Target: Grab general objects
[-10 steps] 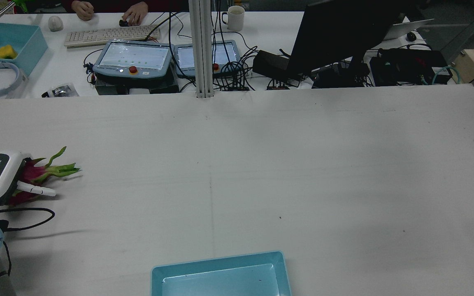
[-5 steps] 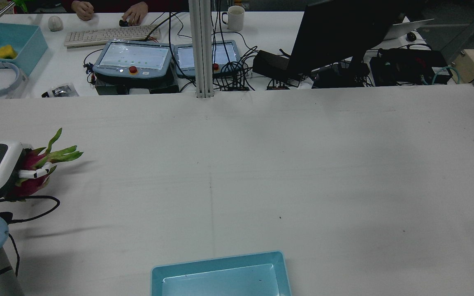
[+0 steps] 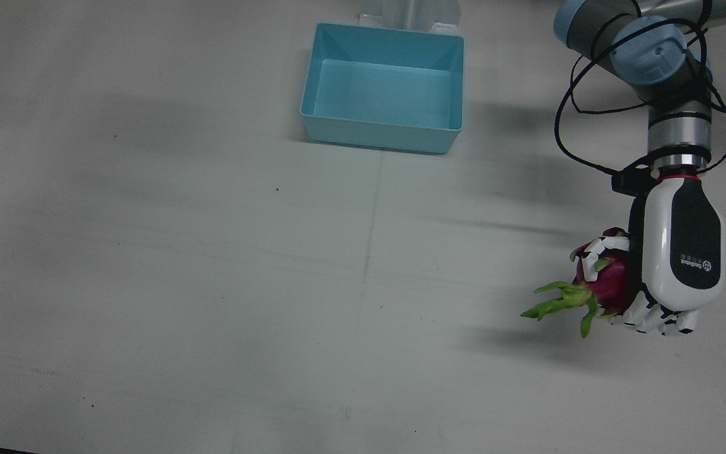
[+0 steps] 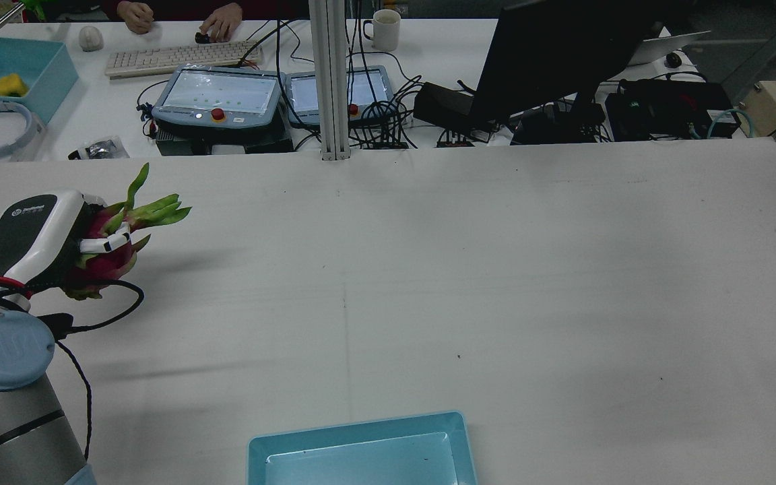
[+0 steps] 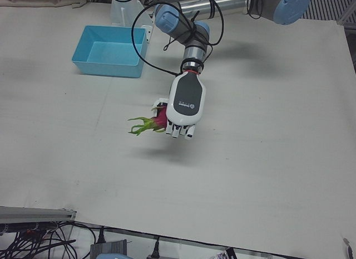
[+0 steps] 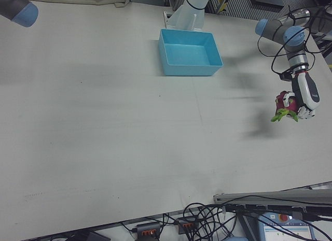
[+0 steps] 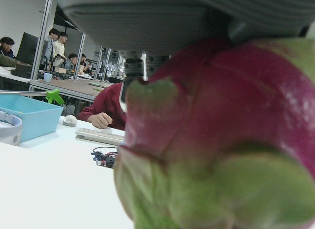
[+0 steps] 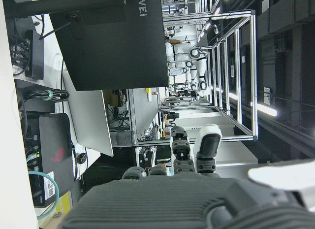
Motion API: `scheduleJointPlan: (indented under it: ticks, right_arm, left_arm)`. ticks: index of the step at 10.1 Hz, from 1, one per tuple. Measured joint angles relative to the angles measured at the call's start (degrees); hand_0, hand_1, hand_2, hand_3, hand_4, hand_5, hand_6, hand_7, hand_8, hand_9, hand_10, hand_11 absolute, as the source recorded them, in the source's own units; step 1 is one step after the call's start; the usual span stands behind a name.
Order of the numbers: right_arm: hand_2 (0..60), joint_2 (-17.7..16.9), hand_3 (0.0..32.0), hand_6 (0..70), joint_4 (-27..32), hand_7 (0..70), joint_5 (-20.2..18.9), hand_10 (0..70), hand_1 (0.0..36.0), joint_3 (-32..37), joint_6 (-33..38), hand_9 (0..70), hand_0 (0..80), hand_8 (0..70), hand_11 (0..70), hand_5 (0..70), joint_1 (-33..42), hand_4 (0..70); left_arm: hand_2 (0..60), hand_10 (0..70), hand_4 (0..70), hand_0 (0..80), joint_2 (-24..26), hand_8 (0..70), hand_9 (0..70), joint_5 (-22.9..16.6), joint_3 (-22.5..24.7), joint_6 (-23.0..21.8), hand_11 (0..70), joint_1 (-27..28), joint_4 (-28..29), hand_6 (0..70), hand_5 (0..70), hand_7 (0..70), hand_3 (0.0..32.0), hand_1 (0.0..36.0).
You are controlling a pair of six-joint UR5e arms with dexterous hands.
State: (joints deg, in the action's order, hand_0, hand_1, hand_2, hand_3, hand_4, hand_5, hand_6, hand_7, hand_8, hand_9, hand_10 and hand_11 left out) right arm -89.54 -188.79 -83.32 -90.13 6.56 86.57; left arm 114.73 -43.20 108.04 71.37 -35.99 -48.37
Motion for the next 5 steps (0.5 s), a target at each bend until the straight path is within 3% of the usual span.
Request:
scheduleJointPlan:
  ticks: [2,5]
  right_arm:
    - [0.0,-0.01,0.0,0.0,0.00,0.0,0.00,0.0,0.0,-0.03,-0.03,0.0,0.0,0.0,0.0,0.0,0.00,0.0]
    - [0.0,-0.01,0.0,0.0,0.00,0.0,0.00,0.0,0.0,-0.05,-0.03,0.0,0.0,0.0,0.0,0.0,0.00,0.0]
  left_arm:
    - [60.0,70.0,70.0,9.6,1.99,70.0,70.0,-2.52,0.70,-1.88,70.0,-0.61,-1.02,70.0,70.0,67.7,0.0,0.0]
    - [60.0,70.0,70.0,9.6,2.47,70.0,70.0,-9.22,0.59,-9.98,70.0,-6.40,0.00,70.0,70.0,65.7,0.0,0.0]
